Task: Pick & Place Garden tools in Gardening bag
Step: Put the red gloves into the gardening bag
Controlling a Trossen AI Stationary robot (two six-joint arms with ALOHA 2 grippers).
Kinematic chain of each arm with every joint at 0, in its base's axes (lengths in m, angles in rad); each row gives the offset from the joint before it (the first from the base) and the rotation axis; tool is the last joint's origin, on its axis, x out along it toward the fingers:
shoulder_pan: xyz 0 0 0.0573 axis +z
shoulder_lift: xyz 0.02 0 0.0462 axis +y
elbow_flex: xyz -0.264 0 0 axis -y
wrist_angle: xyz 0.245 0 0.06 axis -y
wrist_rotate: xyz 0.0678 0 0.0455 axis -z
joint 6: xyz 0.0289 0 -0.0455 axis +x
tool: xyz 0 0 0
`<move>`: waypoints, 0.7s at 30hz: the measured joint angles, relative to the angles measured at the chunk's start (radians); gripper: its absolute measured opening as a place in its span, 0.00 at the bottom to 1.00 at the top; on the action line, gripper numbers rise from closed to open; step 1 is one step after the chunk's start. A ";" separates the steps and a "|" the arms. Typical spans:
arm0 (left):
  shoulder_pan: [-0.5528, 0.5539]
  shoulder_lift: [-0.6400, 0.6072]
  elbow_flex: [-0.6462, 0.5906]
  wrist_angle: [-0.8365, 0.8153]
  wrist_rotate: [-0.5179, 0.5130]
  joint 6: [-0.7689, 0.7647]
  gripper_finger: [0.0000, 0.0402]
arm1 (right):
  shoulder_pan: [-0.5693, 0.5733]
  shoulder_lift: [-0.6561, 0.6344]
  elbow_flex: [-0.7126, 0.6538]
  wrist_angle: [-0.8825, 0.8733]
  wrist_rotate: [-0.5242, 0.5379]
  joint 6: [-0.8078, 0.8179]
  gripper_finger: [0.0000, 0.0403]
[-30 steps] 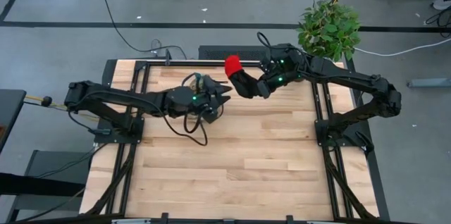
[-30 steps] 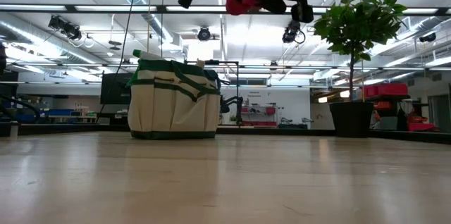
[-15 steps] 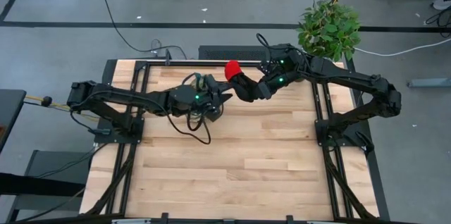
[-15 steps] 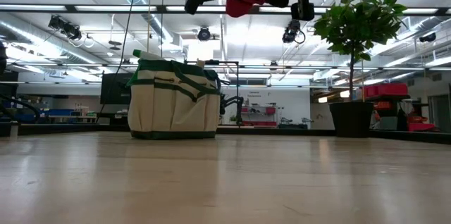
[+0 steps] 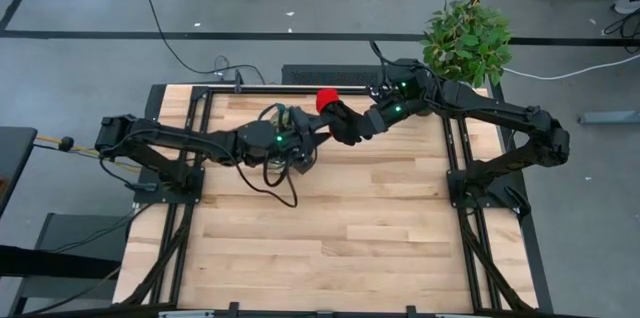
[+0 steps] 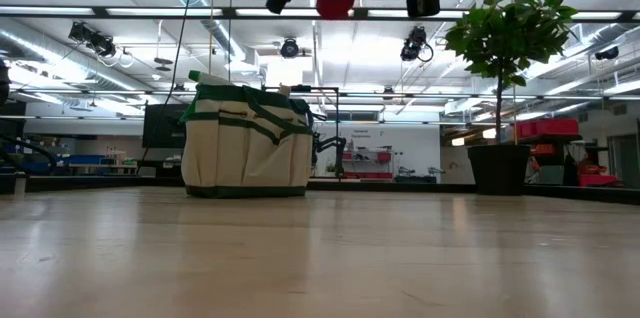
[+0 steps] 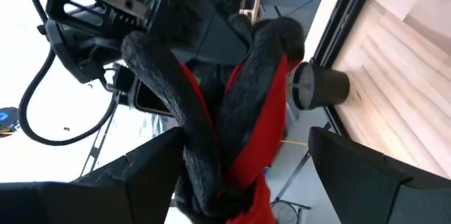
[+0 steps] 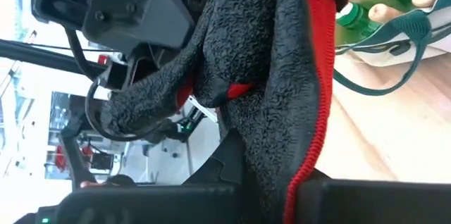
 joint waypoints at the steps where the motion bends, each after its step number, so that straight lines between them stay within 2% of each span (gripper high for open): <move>1: 0.000 0.000 0.000 0.000 0.000 0.000 0.77 | 0.000 0.000 0.000 0.001 0.000 0.004 0.03; 13: 0.002 0.003 0.000 0.026 0.011 0.003 0.77 | 0.000 0.009 -0.001 -0.016 0.000 0.025 0.03; 21: 0.013 0.061 0.000 0.045 0.008 0.002 0.77 | 0.006 0.034 -0.001 -0.009 -0.007 0.025 0.03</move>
